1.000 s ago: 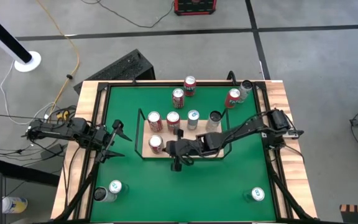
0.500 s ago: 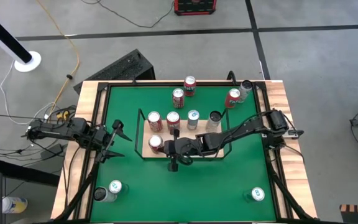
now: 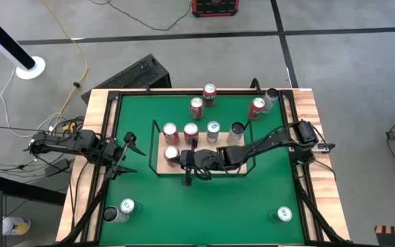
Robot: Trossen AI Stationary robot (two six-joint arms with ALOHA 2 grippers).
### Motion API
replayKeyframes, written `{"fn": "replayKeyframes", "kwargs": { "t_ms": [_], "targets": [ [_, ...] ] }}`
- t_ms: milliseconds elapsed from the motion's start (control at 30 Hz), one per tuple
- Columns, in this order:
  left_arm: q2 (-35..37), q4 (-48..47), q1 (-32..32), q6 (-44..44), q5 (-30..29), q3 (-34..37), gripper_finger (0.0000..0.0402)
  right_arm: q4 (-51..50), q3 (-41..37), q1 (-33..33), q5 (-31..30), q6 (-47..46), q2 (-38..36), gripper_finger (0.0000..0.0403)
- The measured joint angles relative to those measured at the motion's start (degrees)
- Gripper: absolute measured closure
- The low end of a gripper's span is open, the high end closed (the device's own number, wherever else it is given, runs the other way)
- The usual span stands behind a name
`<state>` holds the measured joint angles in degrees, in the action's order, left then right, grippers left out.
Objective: Place canned beverage on shelf
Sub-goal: Put the bottom red-white soda can on the shelf aligned with the other red-white soda can
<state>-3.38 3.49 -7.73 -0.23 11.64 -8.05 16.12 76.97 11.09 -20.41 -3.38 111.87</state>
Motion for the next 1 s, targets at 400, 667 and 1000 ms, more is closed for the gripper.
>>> {"fn": "replayKeyframes", "kwargs": {
  "t_ms": [400,667,1000],
  "targets": [
    [0.0,-0.7,0.0,0.0,0.0,0.0,0.0095,-1.4,0.0,2.2,-0.7,5.3,-1.8,0.0383],
    [0.0,-0.6,0.0,-0.1,0.0,0.0,0.0095,-13.3,0.0,1.9,-0.9,1.8,-1.8,0.0383],
    [0.0,-0.1,0.0,-0.2,0.0,0.0,0.0095,-12.9,-0.1,-1.2,-1.0,1.8,-0.8,0.0383]
  ]
}}
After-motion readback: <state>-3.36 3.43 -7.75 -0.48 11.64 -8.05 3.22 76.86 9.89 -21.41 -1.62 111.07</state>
